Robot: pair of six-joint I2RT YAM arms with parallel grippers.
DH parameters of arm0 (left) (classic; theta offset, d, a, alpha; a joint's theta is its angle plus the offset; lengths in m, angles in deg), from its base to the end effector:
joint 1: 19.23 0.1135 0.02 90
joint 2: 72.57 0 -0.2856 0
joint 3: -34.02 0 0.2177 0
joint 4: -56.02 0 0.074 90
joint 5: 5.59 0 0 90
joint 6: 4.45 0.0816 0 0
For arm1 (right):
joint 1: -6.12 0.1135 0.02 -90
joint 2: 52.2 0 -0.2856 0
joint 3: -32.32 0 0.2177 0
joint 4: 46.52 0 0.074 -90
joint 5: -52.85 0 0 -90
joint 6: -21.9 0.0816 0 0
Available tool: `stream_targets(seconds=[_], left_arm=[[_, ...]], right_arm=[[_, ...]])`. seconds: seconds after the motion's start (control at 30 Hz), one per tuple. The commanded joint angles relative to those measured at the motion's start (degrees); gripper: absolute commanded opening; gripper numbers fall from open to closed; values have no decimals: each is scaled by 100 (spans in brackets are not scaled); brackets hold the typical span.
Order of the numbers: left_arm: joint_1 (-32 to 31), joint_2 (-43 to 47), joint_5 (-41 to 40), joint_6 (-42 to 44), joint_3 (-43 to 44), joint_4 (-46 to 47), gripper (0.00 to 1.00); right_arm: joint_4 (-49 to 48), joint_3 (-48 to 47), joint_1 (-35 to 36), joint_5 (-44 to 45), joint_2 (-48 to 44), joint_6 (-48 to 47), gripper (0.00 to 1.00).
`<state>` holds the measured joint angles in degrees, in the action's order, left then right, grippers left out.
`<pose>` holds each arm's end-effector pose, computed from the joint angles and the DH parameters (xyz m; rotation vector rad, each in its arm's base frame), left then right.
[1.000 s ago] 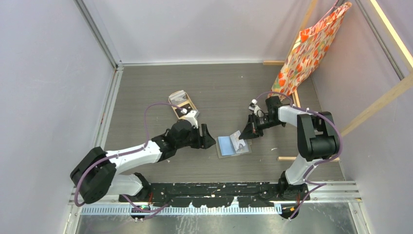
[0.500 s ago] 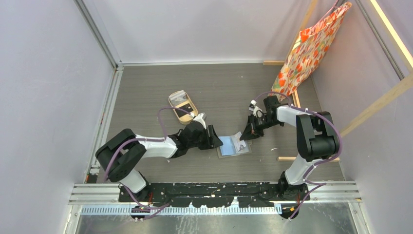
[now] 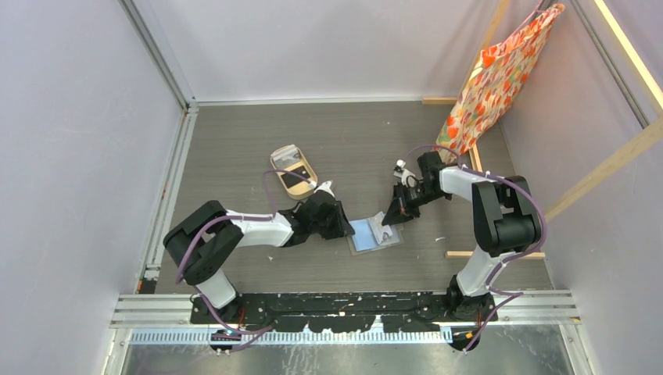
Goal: Put the credit cards into the card holder
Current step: Insert the credit card into the card holder.
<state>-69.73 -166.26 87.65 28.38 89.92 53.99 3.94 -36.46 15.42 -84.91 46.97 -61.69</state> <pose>0.2062 -0.2574 0.1655 -0.1120 2.4890 -0.9833 0.2604 0.1039 0.1581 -0.1718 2.8293 1.2733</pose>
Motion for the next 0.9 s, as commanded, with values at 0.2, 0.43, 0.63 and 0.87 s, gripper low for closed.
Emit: stream_targets(seconds=[0.2, 0.43, 0.63, 0.87], left_arm=[[-73, -199, -277, -335, 233, -986, 18], [-170, -296, -530, -286, 456, -1380, 17], [-195, -291, -602, -285, 461, -1381, 16], [-228, -366, -553, -258, 516, -1380, 15]], right_arm=[[650, -576, 191, 292, 58, -1058, 2], [1000, -791, 554, 542, 238, -1473, 4], [1058, -853, 585, 961, 234, -1476, 3], [852, -867, 576, 845, 429, -1017, 3]])
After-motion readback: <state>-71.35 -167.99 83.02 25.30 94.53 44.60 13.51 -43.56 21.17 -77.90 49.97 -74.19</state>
